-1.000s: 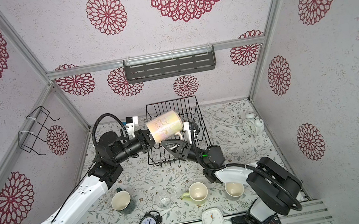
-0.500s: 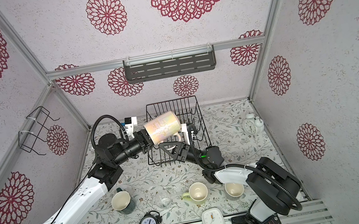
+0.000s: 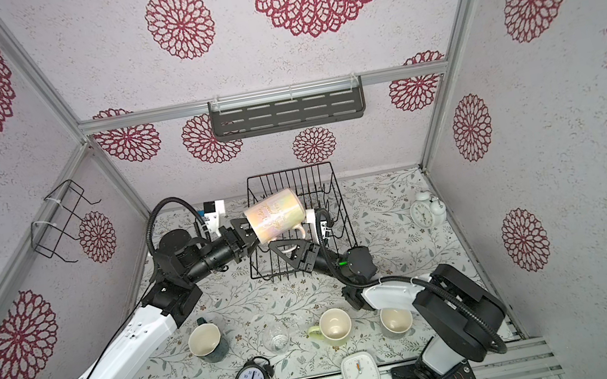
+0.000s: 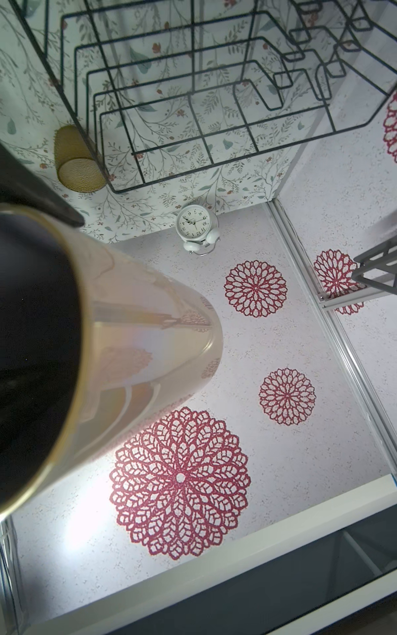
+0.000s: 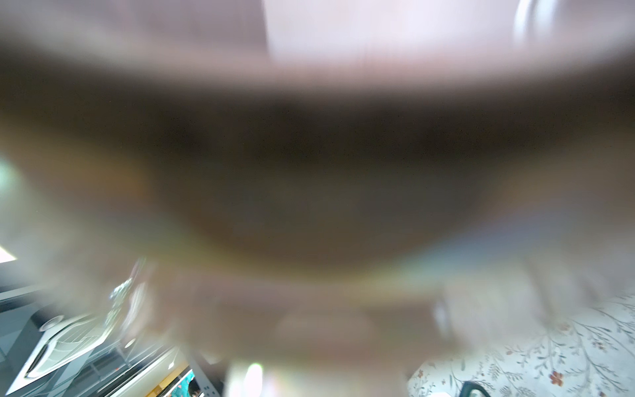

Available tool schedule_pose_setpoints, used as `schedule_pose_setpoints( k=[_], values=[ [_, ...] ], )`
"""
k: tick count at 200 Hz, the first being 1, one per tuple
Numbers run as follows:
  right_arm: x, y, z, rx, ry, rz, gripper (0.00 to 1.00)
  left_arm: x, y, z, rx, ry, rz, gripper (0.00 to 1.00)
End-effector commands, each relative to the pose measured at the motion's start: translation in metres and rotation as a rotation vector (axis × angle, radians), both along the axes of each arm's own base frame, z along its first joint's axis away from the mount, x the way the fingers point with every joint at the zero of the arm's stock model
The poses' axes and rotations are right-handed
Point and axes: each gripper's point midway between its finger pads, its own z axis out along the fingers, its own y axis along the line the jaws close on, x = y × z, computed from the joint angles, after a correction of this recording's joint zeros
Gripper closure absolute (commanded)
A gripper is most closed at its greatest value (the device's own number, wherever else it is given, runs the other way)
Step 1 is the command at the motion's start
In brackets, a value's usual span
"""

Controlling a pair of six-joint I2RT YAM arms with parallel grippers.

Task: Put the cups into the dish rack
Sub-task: 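Hold the pink mug with the left gripper while the right gripper grasps its base, then open the left gripper and withdraw it while the right gripper holds the mug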

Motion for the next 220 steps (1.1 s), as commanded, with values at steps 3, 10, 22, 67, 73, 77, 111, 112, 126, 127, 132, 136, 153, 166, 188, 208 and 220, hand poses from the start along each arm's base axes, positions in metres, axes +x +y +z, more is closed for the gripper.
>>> schedule_pose_setpoints(
  k=[3,10,22,67,73,77,111,112,126,127,132,136,153,166,188,208,220],
  values=[
    [0.002,-0.018,0.045,0.093,-0.174,-0.087,1.00,-0.001,0.011,-0.005,0.019,-0.004,0.016,0.27],
    [0.008,-0.018,0.039,0.069,-0.174,-0.103,1.00,0.000,0.015,-0.010,0.029,0.008,0.028,0.24],
    [0.019,-0.016,0.027,0.016,-0.163,-0.128,1.00,0.003,0.023,-0.019,0.054,0.029,0.060,0.12],
    [0.062,-0.013,-0.021,-0.229,-0.148,-0.196,1.00,0.009,0.073,-0.067,0.261,0.136,0.261,0.03],
    [0.065,-0.013,-0.024,-0.258,-0.163,-0.204,1.00,0.009,0.081,-0.073,0.294,0.153,0.291,0.03],
    [0.068,-0.014,-0.027,-0.280,-0.171,-0.211,1.00,0.009,0.087,-0.078,0.320,0.168,0.315,0.03],
    [0.101,-0.018,-0.062,-0.568,-0.185,-0.323,1.00,0.003,0.151,-0.122,0.605,0.302,0.569,0.03],
    [0.102,-0.018,-0.063,-0.578,-0.185,-0.326,1.00,0.003,0.152,-0.124,0.614,0.306,0.574,0.03],
    [0.117,-0.022,-0.075,-0.726,-0.190,-0.380,1.00,0.000,0.172,-0.139,0.708,0.342,0.639,0.03],
    [0.118,-0.022,-0.077,-0.738,-0.188,-0.379,1.00,0.000,0.173,-0.140,0.714,0.343,0.643,0.03],
    [0.123,-0.024,-0.082,-0.790,-0.187,-0.395,1.00,-0.001,0.178,-0.145,0.738,0.356,0.658,0.03],
    [0.127,-0.026,-0.085,-0.825,-0.187,-0.411,1.00,-0.001,0.182,-0.149,0.755,0.364,0.670,0.03],
    [0.145,-0.035,-0.098,-0.957,-0.174,-0.466,1.00,0.000,0.193,-0.166,0.818,0.390,0.706,0.03],
    [0.160,-0.045,-0.106,-1.046,-0.144,-0.519,1.00,0.001,0.195,-0.176,0.849,0.406,0.708,0.03],
    [0.182,-0.060,-0.122,-1.169,-0.087,-0.611,1.00,0.001,0.195,-0.191,0.888,0.437,0.692,0.03],
    [0.199,-0.072,-0.137,-1.254,-0.030,-0.687,1.00,0.001,0.194,-0.204,0.910,0.462,0.672,0.03],
    [0.208,-0.076,-0.148,-1.295,0.000,-0.715,1.00,0.001,0.193,-0.210,0.920,0.473,0.660,0.03]
  ],
)
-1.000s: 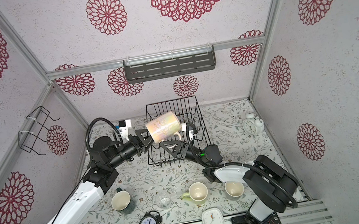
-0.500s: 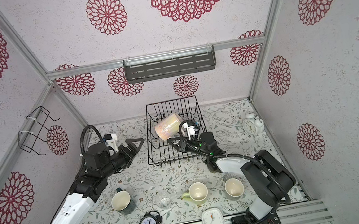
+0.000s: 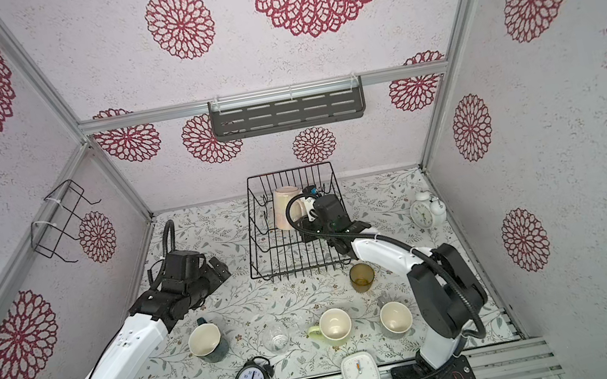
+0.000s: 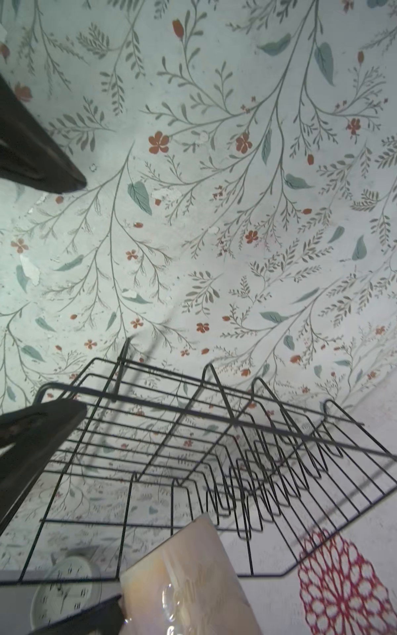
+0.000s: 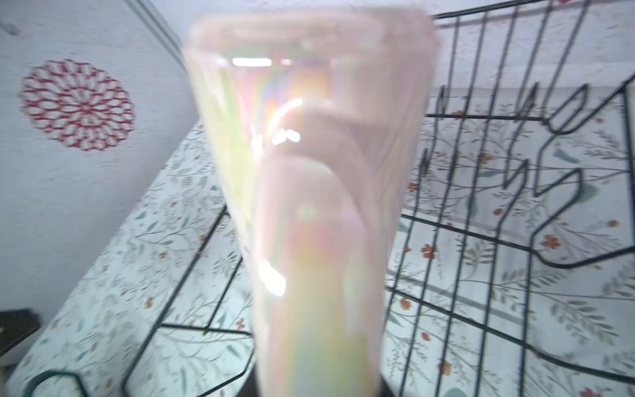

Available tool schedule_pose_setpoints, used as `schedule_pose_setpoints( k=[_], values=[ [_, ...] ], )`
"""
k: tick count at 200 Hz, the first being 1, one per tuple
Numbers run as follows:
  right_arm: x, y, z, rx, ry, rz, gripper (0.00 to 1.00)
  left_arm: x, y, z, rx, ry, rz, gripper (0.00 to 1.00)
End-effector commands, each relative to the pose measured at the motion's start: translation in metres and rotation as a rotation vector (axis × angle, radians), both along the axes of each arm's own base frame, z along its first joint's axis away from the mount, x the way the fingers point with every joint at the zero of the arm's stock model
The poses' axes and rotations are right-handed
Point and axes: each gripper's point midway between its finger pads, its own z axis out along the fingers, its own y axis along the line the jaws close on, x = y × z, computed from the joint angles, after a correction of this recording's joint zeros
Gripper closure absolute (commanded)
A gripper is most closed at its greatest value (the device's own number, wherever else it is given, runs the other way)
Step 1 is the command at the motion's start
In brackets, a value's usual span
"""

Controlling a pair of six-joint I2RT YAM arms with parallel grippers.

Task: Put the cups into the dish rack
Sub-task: 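Open the left gripper and withdraw it while the right gripper holds the mug, then lower the pink mug into the rack with the right gripper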

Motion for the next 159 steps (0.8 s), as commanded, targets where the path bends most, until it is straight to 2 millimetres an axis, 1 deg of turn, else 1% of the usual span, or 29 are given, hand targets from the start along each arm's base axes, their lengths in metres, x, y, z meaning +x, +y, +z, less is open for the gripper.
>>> schedule_pose_setpoints(
  k=[1,19,51,85,95,107,130,148,159],
  values=[
    [0.028,-0.024,0.011,-0.121,-0.076,-0.135,1.00,-0.002,0.008,-0.011,0.044,0.030,0.010,0.03],
    [0.037,-0.026,-0.002,-0.149,-0.060,-0.171,1.00,-0.004,0.006,-0.015,0.044,0.046,0.000,0.03],
    [0.043,-0.019,-0.012,-0.150,-0.047,-0.155,1.00,-0.007,0.006,-0.011,0.032,0.031,-0.007,0.03],
    [0.046,-0.019,-0.006,-0.164,-0.065,-0.150,1.00,-0.009,0.008,-0.003,0.024,-0.007,-0.001,0.03],
    [0.046,-0.019,-0.002,-0.171,-0.072,-0.145,1.00,-0.008,0.004,0.001,0.008,-0.022,-0.013,0.03],
    [0.043,-0.018,0.002,-0.167,-0.081,-0.130,1.00,-0.005,-0.003,0.007,-0.027,-0.049,-0.040,0.03],
    [0.038,-0.015,0.019,-0.160,-0.115,-0.090,1.00,0.000,-0.019,0.026,-0.102,-0.105,-0.097,0.03],
    [0.036,-0.017,0.022,-0.180,-0.107,-0.087,1.00,0.003,-0.029,0.042,-0.148,-0.145,-0.131,0.03],
    [0.034,-0.017,0.018,-0.197,-0.093,-0.076,1.00,0.005,-0.034,0.053,-0.174,-0.171,-0.150,0.03]
  ],
)
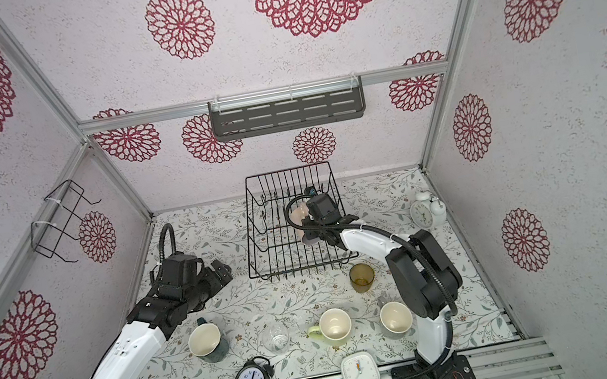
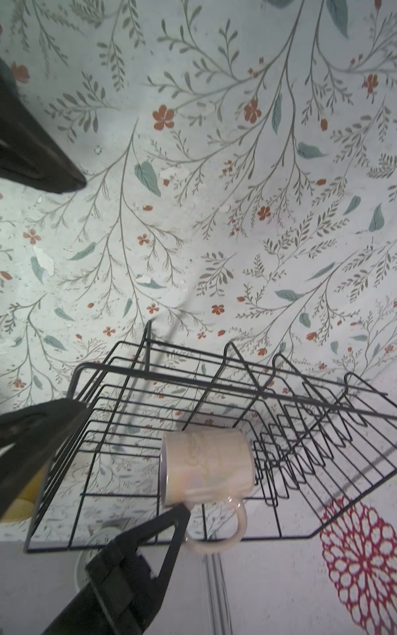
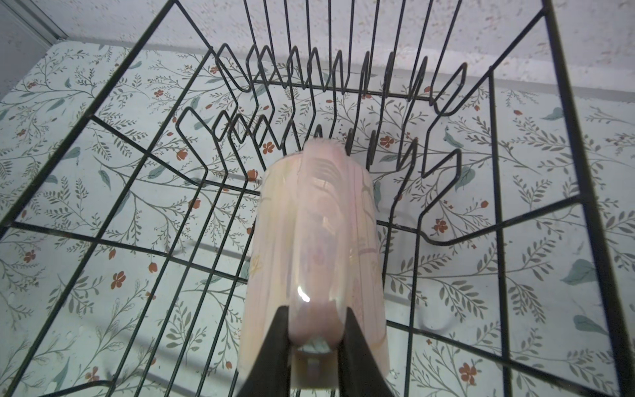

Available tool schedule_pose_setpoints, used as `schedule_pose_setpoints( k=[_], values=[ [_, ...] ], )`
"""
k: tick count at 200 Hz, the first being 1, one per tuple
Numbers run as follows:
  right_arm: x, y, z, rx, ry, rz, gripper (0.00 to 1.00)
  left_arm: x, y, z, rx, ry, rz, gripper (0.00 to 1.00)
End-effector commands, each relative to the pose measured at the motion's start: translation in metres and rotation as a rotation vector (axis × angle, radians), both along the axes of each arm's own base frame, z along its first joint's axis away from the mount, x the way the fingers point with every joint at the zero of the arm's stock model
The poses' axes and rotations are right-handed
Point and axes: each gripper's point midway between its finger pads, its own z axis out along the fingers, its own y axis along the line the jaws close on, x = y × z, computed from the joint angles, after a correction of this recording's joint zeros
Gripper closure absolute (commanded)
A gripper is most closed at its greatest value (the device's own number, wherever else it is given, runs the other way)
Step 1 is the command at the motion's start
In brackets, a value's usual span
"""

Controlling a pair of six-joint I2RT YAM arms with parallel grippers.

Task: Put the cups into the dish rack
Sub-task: 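Lower the pink mug into the rack with the right gripper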

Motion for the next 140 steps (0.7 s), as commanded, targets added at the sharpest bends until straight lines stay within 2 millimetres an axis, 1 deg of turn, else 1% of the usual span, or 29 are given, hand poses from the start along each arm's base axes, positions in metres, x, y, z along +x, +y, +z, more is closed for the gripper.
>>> schedule_pose_setpoints(
  k=[1,20,45,53,62,84,100,122,140],
  values=[
    [0.003,0.008,0.061,0.036,-0.115,0.045,1.00,0.011,-0.017,0.037,-0.091,-0.108,-0.059,0.03],
    [-0.002,0.005,0.049,0.008,-0.071,0.049,1.00,0.012,-0.024,0.047,-0.120,-0.128,-0.082,0.03],
    [-0.008,0.005,0.037,-0.029,-0.014,0.080,1.00,0.012,-0.027,0.048,-0.134,-0.129,-0.087,0.03],
    [-0.009,0.005,0.035,-0.041,-0.001,0.086,0.87,0.012,-0.028,0.047,-0.133,-0.126,-0.090,0.03],
    [-0.010,0.005,0.034,-0.055,0.008,0.094,0.80,0.012,-0.029,0.047,-0.134,-0.125,-0.091,0.03],
    [-0.006,0.003,0.038,-0.079,0.023,0.094,0.73,0.011,-0.030,0.045,-0.137,-0.121,-0.090,0.03],
    [-0.003,0.001,0.040,-0.074,0.071,0.083,0.65,0.011,-0.031,0.044,-0.139,-0.119,-0.091,0.03],
    [0.000,0.004,0.044,-0.090,0.122,0.092,0.57,0.010,-0.031,0.042,-0.138,-0.114,-0.091,0.03],
    [0.002,0.005,0.042,-0.115,0.150,0.100,0.54,0.011,-0.030,0.040,-0.135,-0.110,-0.089,0.03]
  ],
)
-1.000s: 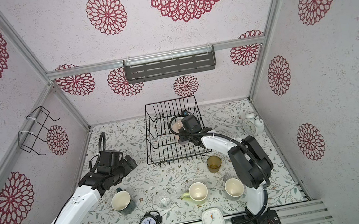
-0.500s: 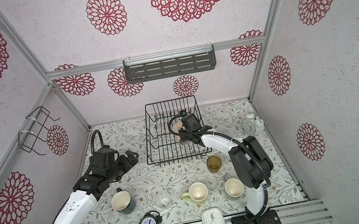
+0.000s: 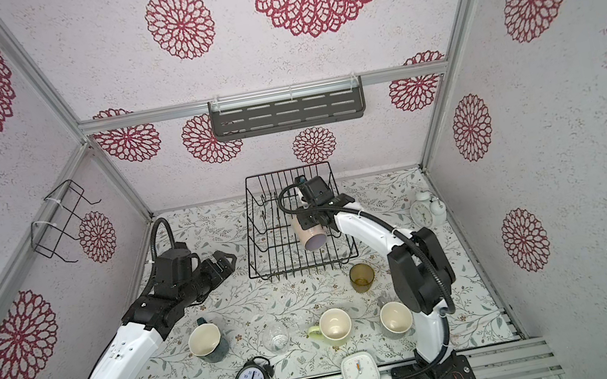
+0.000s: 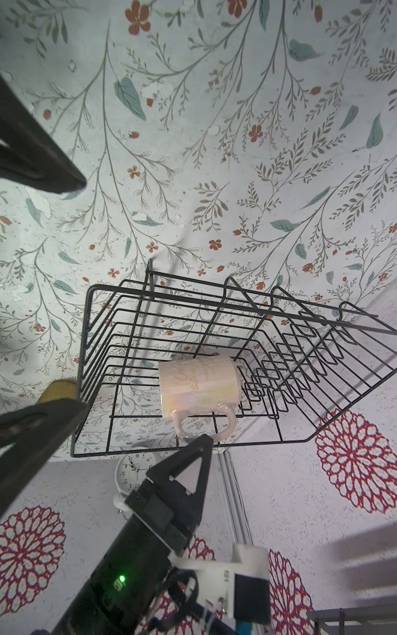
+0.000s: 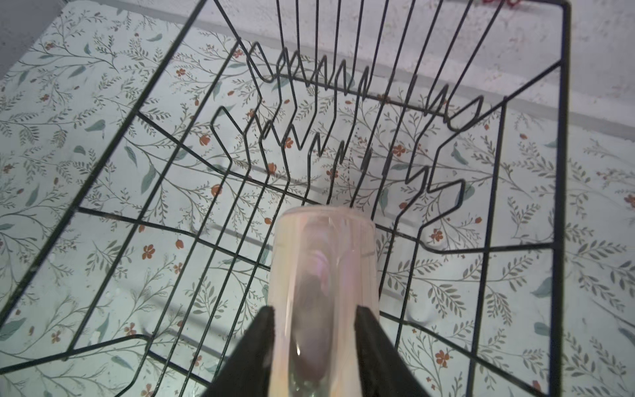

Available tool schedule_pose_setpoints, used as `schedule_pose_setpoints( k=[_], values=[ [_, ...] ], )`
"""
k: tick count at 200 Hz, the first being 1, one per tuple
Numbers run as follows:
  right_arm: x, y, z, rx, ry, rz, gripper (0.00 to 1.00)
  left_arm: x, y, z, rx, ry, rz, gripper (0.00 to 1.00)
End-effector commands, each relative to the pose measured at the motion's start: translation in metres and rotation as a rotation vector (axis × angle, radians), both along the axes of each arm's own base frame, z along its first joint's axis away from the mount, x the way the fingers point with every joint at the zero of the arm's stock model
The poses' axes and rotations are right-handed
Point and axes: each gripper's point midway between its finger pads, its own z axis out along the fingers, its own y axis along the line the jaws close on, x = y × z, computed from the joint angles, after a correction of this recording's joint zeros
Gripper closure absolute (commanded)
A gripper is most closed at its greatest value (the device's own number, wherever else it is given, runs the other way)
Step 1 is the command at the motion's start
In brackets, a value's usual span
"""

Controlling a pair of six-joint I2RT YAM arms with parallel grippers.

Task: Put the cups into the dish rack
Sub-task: 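Lower the pink mug into the rack with the right gripper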

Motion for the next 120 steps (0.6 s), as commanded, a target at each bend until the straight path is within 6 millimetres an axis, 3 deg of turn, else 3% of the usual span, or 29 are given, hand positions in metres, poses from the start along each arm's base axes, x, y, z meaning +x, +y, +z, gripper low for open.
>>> schedule_pose_setpoints(
  k=[1,17,22,26,40,69,120],
  values=[
    [-0.005,-0.006,-0.003,-0.047,0.077,0.012,0.54,0.003,-0.003,0.009,-0.018,-0.029,-0.003,0.03],
    [-0.002,-0.008,-0.007,-0.083,0.100,0.008,0.52,0.003,-0.003,0.007,-0.014,-0.026,-0.004,0.03],
    [-0.001,-0.008,-0.010,-0.092,0.114,0.007,0.49,0.003,-0.003,0.006,-0.012,-0.024,-0.004,0.03],
    [-0.001,-0.008,-0.012,-0.096,0.126,0.008,0.41,0.003,-0.003,0.006,-0.011,-0.022,-0.004,0.03],
    [-0.005,0.002,-0.017,-0.070,0.174,0.039,0.36,0.004,-0.003,0.003,-0.007,-0.016,-0.004,0.03],
    [-0.020,0.032,-0.017,0.040,0.240,0.120,0.35,0.005,-0.003,-0.006,0.007,0.000,-0.003,0.03],
    [-0.024,0.038,-0.008,0.030,0.218,0.120,0.36,0.008,-0.011,-0.006,-0.010,0.011,-0.036,0.00]
  ],
)
